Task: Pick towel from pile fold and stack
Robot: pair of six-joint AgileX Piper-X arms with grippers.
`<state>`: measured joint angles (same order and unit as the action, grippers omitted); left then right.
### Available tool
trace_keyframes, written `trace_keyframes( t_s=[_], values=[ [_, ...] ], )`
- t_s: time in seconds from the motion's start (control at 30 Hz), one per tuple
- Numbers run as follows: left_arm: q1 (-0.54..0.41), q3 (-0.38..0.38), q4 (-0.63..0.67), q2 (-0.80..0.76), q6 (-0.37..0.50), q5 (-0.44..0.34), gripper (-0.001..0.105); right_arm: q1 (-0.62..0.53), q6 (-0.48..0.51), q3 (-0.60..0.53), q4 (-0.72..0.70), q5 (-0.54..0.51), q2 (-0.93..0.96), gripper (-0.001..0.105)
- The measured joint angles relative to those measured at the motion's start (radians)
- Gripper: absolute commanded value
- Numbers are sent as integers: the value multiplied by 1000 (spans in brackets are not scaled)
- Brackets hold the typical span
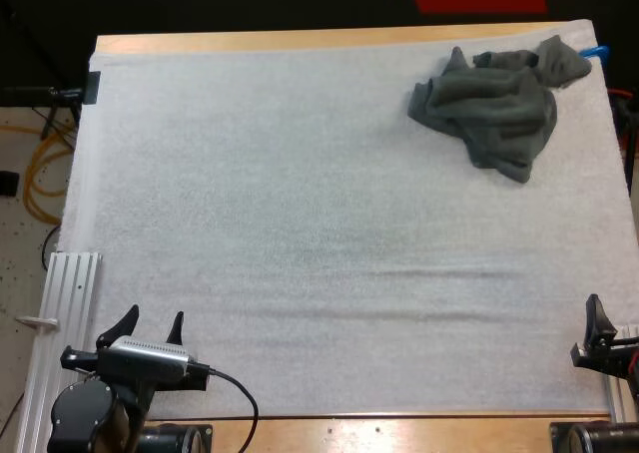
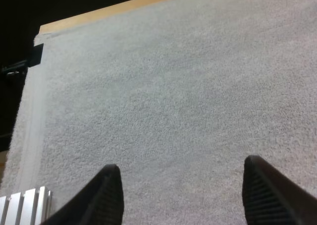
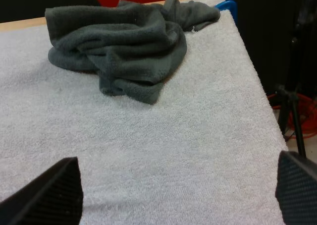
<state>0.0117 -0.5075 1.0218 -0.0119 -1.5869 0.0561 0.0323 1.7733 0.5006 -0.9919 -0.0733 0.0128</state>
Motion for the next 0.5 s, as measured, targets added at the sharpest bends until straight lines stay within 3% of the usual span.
trace_keyframes(
  t_s=[0.5],
  values=[
    [0, 0, 0, 0, 0, 1, 51, 0, -2, 0, 0, -19, 0, 77]
  ],
)
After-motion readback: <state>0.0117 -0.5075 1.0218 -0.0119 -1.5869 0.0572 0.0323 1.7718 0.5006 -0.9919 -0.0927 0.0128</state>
